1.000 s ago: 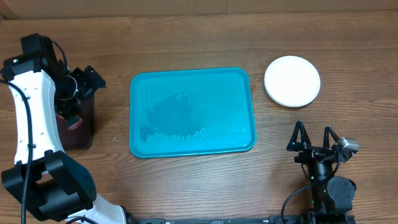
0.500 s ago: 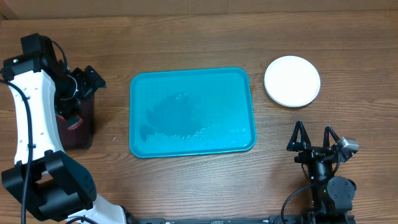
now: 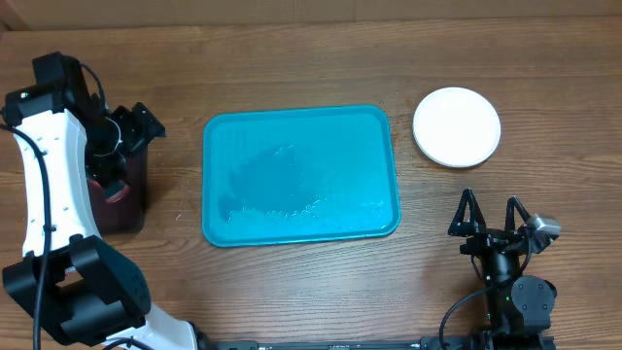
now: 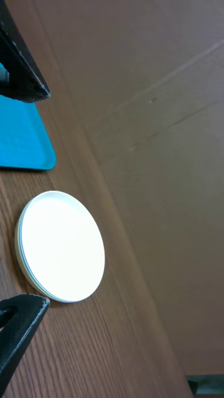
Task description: Clean dirty plates on tray and stack at the side
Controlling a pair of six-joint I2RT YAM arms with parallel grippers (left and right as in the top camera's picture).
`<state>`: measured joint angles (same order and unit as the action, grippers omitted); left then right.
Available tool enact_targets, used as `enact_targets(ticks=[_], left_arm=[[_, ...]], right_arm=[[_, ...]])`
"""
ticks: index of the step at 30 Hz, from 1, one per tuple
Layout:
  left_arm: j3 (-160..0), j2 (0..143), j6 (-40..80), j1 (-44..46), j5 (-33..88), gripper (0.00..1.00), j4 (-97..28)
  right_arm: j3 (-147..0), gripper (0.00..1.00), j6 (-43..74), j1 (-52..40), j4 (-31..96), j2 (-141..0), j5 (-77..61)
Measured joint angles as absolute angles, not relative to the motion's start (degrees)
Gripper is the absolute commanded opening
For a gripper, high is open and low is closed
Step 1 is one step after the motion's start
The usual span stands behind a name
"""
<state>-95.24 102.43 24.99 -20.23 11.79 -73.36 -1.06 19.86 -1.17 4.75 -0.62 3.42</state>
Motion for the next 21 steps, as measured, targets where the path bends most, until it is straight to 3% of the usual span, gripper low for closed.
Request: enact_targets(ticks=[8, 11, 17, 21], left_arm=[[-95.02, 102.32, 21.45, -20.05, 4.58, 1.00, -73.23], [-91.29, 99.79, 18.87, -18.85, 3.22, 1.00, -67.37], [-68.55, 76.75, 8.29, -9.10, 2.39, 1.00, -45.74], [-56.21, 65.28, 5.50, -7.90, 2.37, 1.00, -38.48]], right_arm=[[-1.06, 1.00, 19.86, -1.17, 4.75, -0.62, 3.44], [-1.06, 1.00, 19.86, -1.17, 4.71, -0.62, 3.44], [-1.06, 1.00, 19.84, -1.17, 4.71, -0.62, 3.44], [-1.06, 1.00, 19.81, -1.17, 4.71, -0.62, 3.44]])
